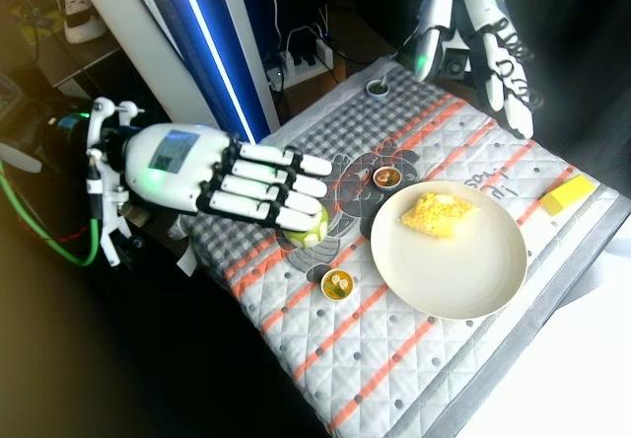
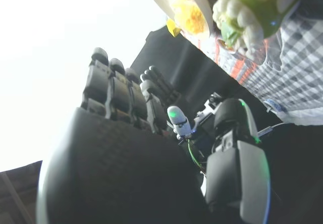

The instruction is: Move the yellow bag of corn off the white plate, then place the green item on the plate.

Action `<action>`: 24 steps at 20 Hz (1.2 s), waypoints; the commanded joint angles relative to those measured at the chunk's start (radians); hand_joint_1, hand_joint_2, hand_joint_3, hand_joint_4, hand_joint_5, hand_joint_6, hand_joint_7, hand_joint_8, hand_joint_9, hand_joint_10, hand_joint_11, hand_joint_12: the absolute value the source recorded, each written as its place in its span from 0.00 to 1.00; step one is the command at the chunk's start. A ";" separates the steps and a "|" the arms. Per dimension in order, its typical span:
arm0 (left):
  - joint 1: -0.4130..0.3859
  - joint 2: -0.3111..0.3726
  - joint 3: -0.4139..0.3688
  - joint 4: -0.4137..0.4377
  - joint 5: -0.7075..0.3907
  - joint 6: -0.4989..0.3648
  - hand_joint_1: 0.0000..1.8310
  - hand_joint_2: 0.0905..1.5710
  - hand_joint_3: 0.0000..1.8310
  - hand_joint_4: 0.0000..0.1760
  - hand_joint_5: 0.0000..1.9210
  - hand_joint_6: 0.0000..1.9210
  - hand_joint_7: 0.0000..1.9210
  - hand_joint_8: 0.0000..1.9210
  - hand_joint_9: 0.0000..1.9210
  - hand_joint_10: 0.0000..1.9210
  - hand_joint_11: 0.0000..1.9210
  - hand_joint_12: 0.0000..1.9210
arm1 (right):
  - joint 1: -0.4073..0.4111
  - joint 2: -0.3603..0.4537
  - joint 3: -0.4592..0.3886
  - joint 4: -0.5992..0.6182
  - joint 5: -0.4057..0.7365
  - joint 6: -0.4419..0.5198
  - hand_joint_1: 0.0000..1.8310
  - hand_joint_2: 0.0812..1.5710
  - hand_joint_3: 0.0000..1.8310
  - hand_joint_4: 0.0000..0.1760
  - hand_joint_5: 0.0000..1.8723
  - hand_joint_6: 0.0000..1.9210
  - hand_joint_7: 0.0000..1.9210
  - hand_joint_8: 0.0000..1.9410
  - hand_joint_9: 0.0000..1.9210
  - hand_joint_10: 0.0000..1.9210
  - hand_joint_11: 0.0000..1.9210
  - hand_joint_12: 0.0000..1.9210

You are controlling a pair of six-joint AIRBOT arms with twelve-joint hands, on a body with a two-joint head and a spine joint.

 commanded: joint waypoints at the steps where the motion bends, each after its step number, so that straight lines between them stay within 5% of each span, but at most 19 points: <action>1: -0.022 -0.012 0.008 0.005 -0.087 -0.004 0.24 0.84 0.00 0.23 0.05 0.04 0.01 0.00 0.00 0.03 0.00 0.45 | 0.013 -0.002 0.001 0.003 0.124 -0.002 0.27 0.83 0.00 0.15 0.00 0.00 0.00 0.00 0.01 0.02 0.00 0.26; 4: -0.051 -0.033 0.029 0.018 -0.045 -0.003 0.32 0.83 0.00 0.08 0.08 0.01 0.03 0.00 0.03 0.02 0.00 0.41 | 0.016 -0.008 0.003 0.004 0.125 -0.002 0.26 0.83 0.00 0.25 0.00 0.00 0.00 0.00 0.01 0.01 0.00 0.24; 5: -0.063 -0.044 0.040 0.021 -0.027 -0.003 0.32 0.83 0.00 0.16 0.07 0.00 0.01 0.01 0.01 0.00 0.00 0.27 | 0.017 -0.011 0.004 0.004 0.125 -0.002 0.25 0.83 0.00 0.25 0.00 0.00 0.00 0.00 0.02 0.01 0.00 0.27; 6: -0.070 -0.056 0.050 0.021 -0.013 -0.003 0.34 0.82 0.00 0.18 0.08 0.01 0.02 0.01 0.01 0.00 0.00 0.24 | 0.017 -0.011 0.004 0.004 0.125 -0.002 0.26 0.83 0.00 0.22 0.00 0.00 0.00 0.00 0.02 0.01 0.00 0.27; 8: -0.086 -0.094 0.079 0.021 0.034 -0.003 0.37 0.80 0.00 0.14 0.10 0.00 0.05 0.00 0.05 0.01 0.00 0.41 | 0.017 -0.013 0.004 0.004 0.125 -0.001 0.25 0.84 0.00 0.19 0.00 0.00 0.00 0.00 0.00 0.00 0.00 0.13; 9: -0.094 -0.130 0.109 0.021 0.077 -0.003 0.36 0.74 0.00 0.29 0.10 0.00 0.06 0.00 0.04 0.01 0.00 0.35 | 0.017 -0.017 0.006 0.005 0.125 -0.001 0.25 0.84 0.00 0.25 0.00 0.00 0.00 0.00 0.01 0.00 0.00 0.17; 11: -0.105 -0.174 0.148 0.023 0.124 -0.002 0.38 0.72 0.00 0.34 0.10 0.00 0.06 0.00 0.03 0.00 0.00 0.32 | 0.017 -0.018 0.006 0.005 0.125 -0.001 0.25 0.84 0.00 0.24 0.00 0.00 0.00 0.00 0.01 0.00 0.00 0.23; 12: -0.112 -0.225 0.201 0.023 0.174 -0.003 0.40 0.71 0.00 0.26 0.12 0.00 0.09 0.01 0.07 0.01 0.00 0.45 | 0.017 -0.019 0.007 0.005 0.124 -0.001 0.26 0.83 0.00 0.23 0.00 0.00 0.00 0.00 0.01 0.00 0.00 0.24; 14: -0.112 -0.282 0.261 0.020 0.234 -0.003 0.42 0.68 0.00 0.25 0.13 0.01 0.13 0.01 0.12 0.04 0.00 0.68 | 0.017 -0.019 0.007 0.005 0.124 -0.001 0.25 0.84 0.00 0.20 0.00 0.00 0.00 0.00 0.00 0.00 0.00 0.16; 16: -0.105 -0.320 0.301 0.019 0.276 -0.004 0.39 0.66 0.00 0.37 0.13 0.01 0.14 0.01 0.14 0.05 0.00 0.72 | 0.016 -0.019 0.007 0.006 0.124 -0.001 0.25 0.84 0.00 0.19 0.00 0.00 0.00 0.00 0.00 0.00 0.00 0.14; 18: -0.092 -0.346 0.334 0.009 0.309 -0.004 0.38 0.66 0.00 0.52 0.14 0.01 0.14 0.01 0.15 0.05 0.00 0.74 | 0.015 -0.019 0.007 0.007 0.123 -0.001 0.25 0.84 0.00 0.08 0.00 0.00 0.00 0.00 0.00 0.00 0.00 0.04; 19: -0.086 -0.352 0.345 0.005 0.325 -0.004 0.44 0.64 0.00 0.42 0.18 0.02 0.18 0.02 0.18 0.07 0.00 0.78 | 0.015 -0.019 0.007 0.007 0.123 -0.001 0.25 0.84 0.00 0.05 0.00 0.00 0.00 0.00 0.00 0.00 0.00 0.04; 20: -0.082 -0.353 0.348 0.005 0.335 -0.003 0.53 0.63 0.00 0.17 0.27 0.12 0.26 0.06 0.17 0.33 0.00 0.84 | 0.015 -0.019 0.007 0.009 0.123 -0.001 0.24 0.84 0.00 0.00 0.00 0.00 0.00 0.00 0.00 0.00 0.00 0.09; 21: -0.082 -0.353 0.348 0.005 0.336 -0.003 0.50 0.67 0.01 0.00 0.26 0.42 0.24 0.40 0.17 0.64 0.13 0.95 | 0.015 -0.019 0.007 0.009 0.123 -0.001 0.22 0.83 0.00 0.00 0.00 0.00 0.00 0.00 0.00 0.00 0.00 0.17; 22: -0.082 -0.353 0.348 0.005 0.336 -0.003 0.51 0.76 0.01 0.33 0.35 0.66 0.20 0.66 0.18 0.83 0.24 0.99 | 0.014 -0.019 0.008 0.011 0.123 -0.001 0.22 0.83 0.00 0.00 0.00 0.00 0.00 0.00 0.00 0.00 0.00 0.20; 23: -0.082 -0.352 0.349 0.005 0.336 -0.003 0.57 0.79 0.00 0.00 0.36 0.73 0.17 0.70 0.17 0.83 0.25 0.99 | 0.013 -0.019 0.008 0.011 0.123 -0.001 0.20 0.84 0.00 0.00 0.00 0.00 0.00 0.00 0.00 0.00 0.00 0.24; 24: -0.082 -0.352 0.350 0.004 0.335 -0.003 0.59 0.83 0.01 0.00 0.35 0.79 0.23 0.83 0.18 0.82 0.27 1.00 | 0.013 -0.019 0.008 0.012 0.124 -0.001 0.20 0.84 0.00 0.00 0.00 0.00 0.00 0.00 0.00 0.00 0.00 0.28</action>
